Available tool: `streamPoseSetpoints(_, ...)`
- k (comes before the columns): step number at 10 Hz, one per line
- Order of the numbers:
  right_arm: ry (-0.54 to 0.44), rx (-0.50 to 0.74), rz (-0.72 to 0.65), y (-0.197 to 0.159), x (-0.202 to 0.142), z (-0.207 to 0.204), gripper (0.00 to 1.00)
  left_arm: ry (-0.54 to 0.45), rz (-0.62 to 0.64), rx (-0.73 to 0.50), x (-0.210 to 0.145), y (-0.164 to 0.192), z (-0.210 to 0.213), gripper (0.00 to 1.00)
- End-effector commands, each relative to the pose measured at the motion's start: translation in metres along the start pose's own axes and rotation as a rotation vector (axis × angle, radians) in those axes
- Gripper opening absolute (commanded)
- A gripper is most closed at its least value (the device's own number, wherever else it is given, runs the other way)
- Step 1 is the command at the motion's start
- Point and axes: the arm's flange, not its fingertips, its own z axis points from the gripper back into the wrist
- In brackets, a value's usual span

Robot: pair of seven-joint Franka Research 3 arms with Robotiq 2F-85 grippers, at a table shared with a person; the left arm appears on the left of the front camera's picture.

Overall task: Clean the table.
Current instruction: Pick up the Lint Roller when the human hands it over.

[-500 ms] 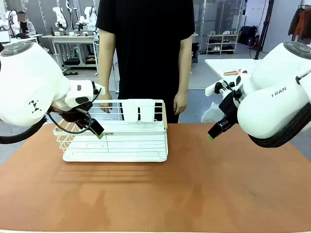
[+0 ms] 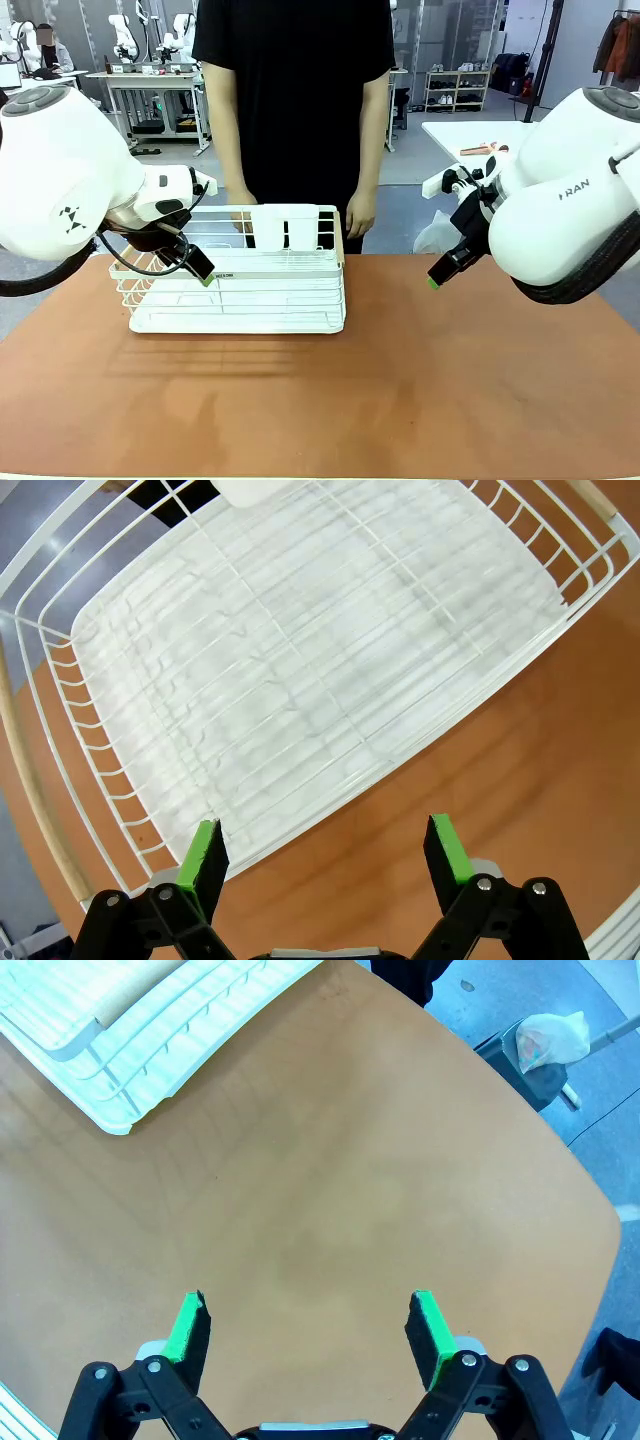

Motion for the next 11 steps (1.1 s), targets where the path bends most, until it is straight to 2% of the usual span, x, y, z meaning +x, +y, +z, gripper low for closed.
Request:
streamPoseSetpoints(1, -0.002, 0.0, -0.001, 0.0, 0.0, 0.001, 1.0, -0.004, 0.002, 0.002, 0.001, 0.001, 0.001, 1.0)
streamPoseSetpoints(7, 0.0, 0.0, 0.0, 0.0, 0.0, 0.0, 1.0, 0.0, 0.0, 0.0, 0.0, 0.0, 0.0, 1.0)
streamPoseSetpoints(8, -0.036, 0.132, -0.061, -0.011, 0.008, 0.023, 1.0, -0.025, 0.05, -0.109, 0.006, 0.007, 0.022, 1.0)
streamPoseSetpoints(9, -0.086, 0.32, -0.174, -0.037, 0.014, 0.052, 1.0, -0.062, 0.108, -0.433, 0.005, 0.023, 0.058, 1.0)
streamPoseSetpoints(10, -0.117, 0.438, -0.269, -0.066, 0.011, 0.075, 1.0, -0.084, 0.153, -0.64, -0.003, 0.044, 0.086, 1.0)
streamPoseSetpoints(11, -0.113, 0.634, -0.377, -0.096, 0.008, 0.093, 1.0, -0.141, 0.241, -0.76, -0.013, 0.067, 0.11, 1.0)
